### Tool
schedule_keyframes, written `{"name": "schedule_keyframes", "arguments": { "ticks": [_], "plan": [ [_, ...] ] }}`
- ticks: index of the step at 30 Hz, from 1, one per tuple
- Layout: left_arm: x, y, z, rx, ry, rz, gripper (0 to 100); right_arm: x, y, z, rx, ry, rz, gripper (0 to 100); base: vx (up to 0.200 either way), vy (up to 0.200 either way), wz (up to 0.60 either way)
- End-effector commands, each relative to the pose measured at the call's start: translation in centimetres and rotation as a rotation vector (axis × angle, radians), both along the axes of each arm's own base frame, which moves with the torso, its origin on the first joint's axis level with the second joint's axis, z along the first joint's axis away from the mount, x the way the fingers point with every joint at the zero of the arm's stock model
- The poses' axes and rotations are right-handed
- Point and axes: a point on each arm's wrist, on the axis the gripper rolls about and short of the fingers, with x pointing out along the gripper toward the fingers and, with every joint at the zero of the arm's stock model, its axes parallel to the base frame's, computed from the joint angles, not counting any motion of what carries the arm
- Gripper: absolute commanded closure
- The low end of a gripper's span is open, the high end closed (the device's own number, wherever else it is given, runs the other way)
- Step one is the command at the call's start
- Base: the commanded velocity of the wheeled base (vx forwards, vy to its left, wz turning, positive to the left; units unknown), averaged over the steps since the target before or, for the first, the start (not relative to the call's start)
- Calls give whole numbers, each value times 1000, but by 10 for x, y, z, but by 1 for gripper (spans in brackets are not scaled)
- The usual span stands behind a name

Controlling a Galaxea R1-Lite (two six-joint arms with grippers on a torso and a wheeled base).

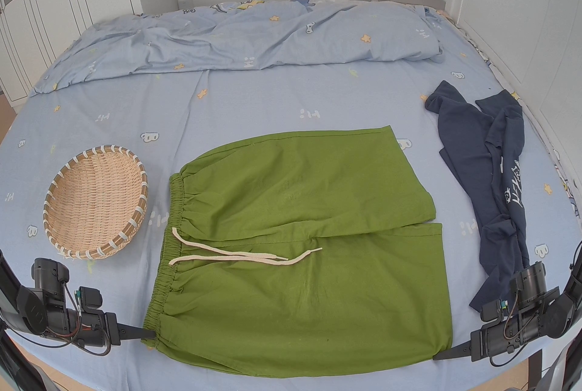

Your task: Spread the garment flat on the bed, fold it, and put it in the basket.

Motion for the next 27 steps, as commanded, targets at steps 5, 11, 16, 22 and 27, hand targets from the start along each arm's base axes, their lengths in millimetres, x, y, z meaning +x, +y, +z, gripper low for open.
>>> {"name": "schedule_keyframes", "arguments": {
  "ticks": [5, 11, 16, 22, 27],
  "plan": [
    [-6, 7, -2, 13, 10, 46, 100, -14, -8, 5, -8, 39, -43, 100, 0, 0, 0],
    [-8, 8, -4, 18, 14, 45, 100, -19, -8, 7, -13, 74, -35, 100, 0, 0, 0],
    [-9, 7, -4, 17, 18, 37, 100, -18, -8, 7, -13, 72, -35, 100, 0, 0, 0],
    [-8, 2, 6, 8, 4, 38, 100, -6, -13, 24, -2, -59, -77, 100, 0, 0, 0],
    [0, -11, 42, -82, 52, 98, 100, 7, -19, 60, 1, -152, -119, 100, 0, 0, 0]
  ]
}}
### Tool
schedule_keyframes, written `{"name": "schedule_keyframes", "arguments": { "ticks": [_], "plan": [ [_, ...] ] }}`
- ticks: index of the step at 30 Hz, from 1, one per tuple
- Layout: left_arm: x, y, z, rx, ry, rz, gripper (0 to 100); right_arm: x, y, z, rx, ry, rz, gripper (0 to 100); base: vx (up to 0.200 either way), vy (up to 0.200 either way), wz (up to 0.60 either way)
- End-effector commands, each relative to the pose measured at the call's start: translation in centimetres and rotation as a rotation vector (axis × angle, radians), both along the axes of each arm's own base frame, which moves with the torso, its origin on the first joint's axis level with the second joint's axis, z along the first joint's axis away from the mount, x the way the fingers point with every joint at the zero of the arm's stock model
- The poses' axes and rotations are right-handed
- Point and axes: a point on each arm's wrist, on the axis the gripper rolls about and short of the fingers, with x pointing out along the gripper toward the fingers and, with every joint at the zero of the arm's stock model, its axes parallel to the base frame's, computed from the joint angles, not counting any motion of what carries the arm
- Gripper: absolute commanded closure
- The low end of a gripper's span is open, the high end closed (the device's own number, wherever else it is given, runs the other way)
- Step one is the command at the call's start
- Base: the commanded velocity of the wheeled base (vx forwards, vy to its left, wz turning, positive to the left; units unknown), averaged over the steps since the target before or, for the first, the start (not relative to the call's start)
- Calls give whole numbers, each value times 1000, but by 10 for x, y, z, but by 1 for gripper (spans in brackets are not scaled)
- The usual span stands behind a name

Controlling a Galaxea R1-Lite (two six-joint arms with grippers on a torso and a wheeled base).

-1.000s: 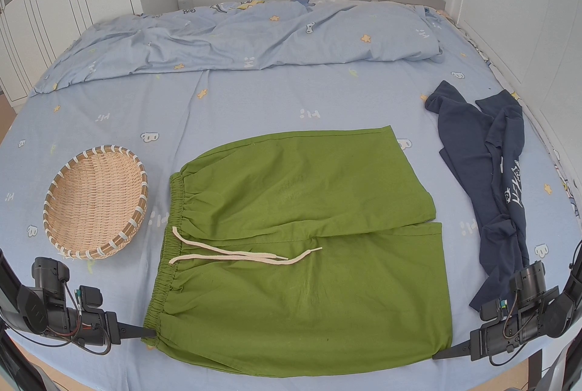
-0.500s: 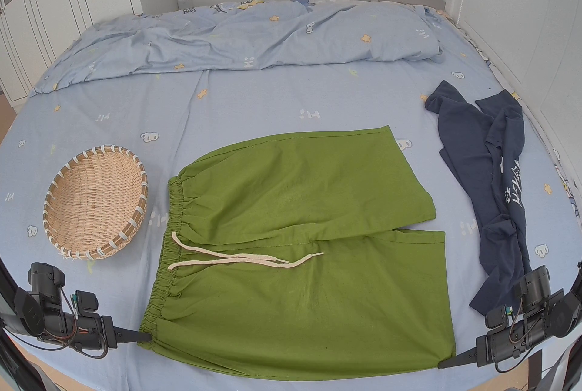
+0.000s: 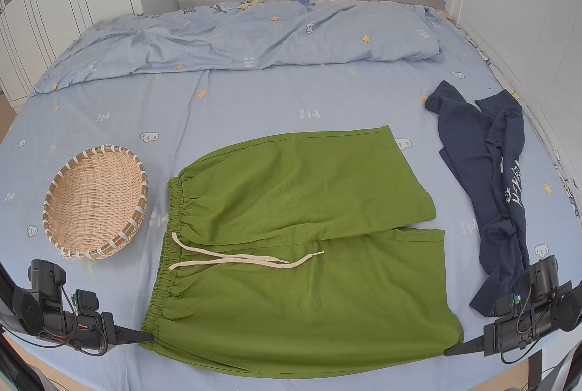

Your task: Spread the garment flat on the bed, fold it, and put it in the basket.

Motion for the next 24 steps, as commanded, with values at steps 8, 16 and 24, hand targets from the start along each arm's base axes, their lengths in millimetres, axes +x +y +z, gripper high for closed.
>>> {"name": "schedule_keyframes", "arguments": {
  "ticks": [8, 16, 24],
  "plan": [
    [28, -10, 91, -89, -21, 70, 100, 43, -12, 122, -17, -174, -34, 100, 0, 0, 0],
    [52, -6, 127, -107, -18, 89, 100, 68, -13, 163, -16, -251, -27, 100, 0, 0, 0],
    [98, -10, 149, -149, -7, 92, 100, 113, -7, 193, -1, -290, -18, 100, 0, 0, 0]
  ]
}}
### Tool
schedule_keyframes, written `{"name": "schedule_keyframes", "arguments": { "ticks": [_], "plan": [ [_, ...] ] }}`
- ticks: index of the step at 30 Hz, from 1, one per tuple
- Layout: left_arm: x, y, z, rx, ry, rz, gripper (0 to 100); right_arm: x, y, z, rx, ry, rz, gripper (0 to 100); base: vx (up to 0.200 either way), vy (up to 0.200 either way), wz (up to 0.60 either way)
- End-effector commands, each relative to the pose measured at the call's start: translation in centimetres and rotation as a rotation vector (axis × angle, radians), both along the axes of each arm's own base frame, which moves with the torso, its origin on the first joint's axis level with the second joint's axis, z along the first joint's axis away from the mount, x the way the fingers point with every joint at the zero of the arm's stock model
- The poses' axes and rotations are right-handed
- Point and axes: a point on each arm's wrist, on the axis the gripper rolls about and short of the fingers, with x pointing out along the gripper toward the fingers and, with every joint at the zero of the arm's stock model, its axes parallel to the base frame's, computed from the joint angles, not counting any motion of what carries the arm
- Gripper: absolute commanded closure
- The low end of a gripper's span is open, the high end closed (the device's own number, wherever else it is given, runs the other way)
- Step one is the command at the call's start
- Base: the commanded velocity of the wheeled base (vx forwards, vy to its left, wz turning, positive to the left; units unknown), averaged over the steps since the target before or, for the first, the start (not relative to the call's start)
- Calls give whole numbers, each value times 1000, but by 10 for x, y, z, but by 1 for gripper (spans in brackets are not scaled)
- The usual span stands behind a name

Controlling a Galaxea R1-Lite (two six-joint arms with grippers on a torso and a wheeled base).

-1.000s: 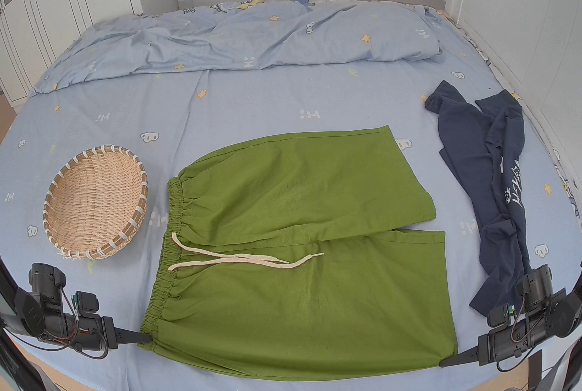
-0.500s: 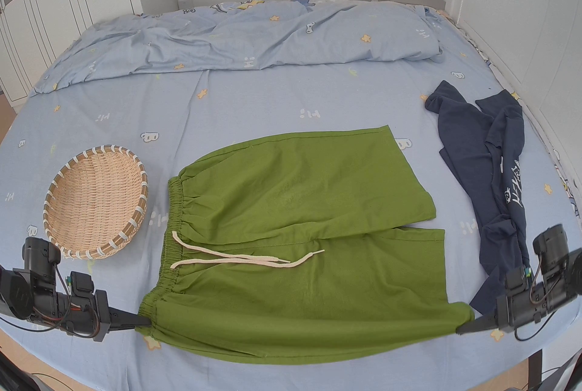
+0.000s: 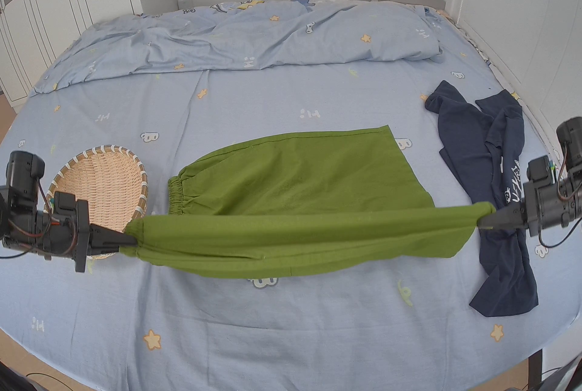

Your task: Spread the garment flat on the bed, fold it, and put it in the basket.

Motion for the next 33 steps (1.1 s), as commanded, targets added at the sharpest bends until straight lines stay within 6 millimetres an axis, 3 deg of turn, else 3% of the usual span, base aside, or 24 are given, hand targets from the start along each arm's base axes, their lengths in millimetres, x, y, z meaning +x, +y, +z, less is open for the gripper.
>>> {"name": "schedule_keyframes", "arguments": {
  "ticks": [1, 10, 13, 14, 22, 33],
  "plan": [
    [35, -6, 12, -24, 11, -19, 100, 34, 6, 22, 11, -25, 14, 100, 0, 0, 0],
    [77, 2, 19, -21, -22, -4, 100, 80, 21, 47, 44, -78, 19, 100, 0, 0, 0],
    [77, 2, 19, -21, -24, -4, 100, 81, 21, 47, 45, -80, 18, 100, 0, 0, 0],
    [93, 7, 22, -4, -34, 29, 100, 98, 26, 55, 48, -83, 20, 100, 0, 0, 0],
    [114, 10, 16, 1, -33, 33, 100, 130, 27, 60, 47, -109, 18, 100, 0, 0, 0],
    [139, 16, 17, 18, -58, 52, 100, 148, 29, 80, 55, -129, 12, 100, 0, 0, 0]
  ]
}}
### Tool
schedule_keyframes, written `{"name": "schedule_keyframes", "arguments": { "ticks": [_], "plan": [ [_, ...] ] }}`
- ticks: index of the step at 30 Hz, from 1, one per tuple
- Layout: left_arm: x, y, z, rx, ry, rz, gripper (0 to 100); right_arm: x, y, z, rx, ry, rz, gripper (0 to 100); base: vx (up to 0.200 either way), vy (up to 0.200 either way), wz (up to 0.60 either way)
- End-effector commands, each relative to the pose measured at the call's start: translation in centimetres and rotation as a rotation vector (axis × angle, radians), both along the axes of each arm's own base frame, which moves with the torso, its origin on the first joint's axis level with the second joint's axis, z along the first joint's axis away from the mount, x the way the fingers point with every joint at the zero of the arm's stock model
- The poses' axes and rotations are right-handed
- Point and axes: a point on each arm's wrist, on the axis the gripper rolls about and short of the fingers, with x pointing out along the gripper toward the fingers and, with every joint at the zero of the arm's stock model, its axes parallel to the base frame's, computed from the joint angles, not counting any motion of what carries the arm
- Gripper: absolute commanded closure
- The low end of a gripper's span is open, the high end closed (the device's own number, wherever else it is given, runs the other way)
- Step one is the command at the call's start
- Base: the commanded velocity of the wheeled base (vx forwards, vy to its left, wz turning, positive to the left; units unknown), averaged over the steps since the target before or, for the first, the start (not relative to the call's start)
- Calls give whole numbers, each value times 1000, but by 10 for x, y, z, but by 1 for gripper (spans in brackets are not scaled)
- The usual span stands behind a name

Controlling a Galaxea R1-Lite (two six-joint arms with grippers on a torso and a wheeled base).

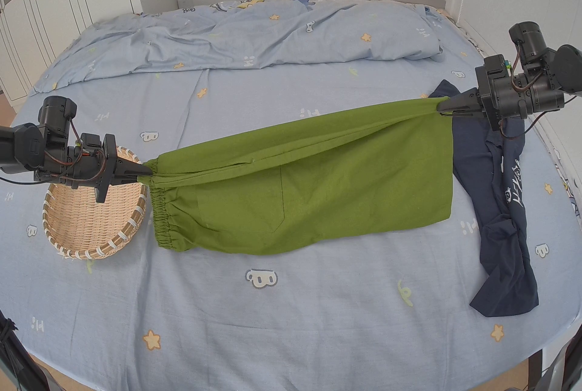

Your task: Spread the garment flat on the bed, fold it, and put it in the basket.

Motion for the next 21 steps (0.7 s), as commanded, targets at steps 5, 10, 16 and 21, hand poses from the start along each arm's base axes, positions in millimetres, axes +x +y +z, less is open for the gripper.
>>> {"name": "schedule_keyframes", "arguments": {
  "ticks": [5, 10, 16, 21],
  "plan": [
    [32, 7, -15, 10, 10, 18, 100, 24, 6, -29, -12, 142, 6, 100, 0, 0, 0],
    [39, 11, -14, 21, -6, 33, 100, 25, 7, -34, -24, 169, -3, 100, 0, 0, 0],
    [41, 9, -16, 22, -1, 28, 100, 10, 8, -20, -36, 147, 24, 100, 0, 0, 0],
    [39, 8, -17, 21, 6, 25, 100, -14, 7, 16, -51, -19, 50, 100, 0, 0, 0]
  ]
}}
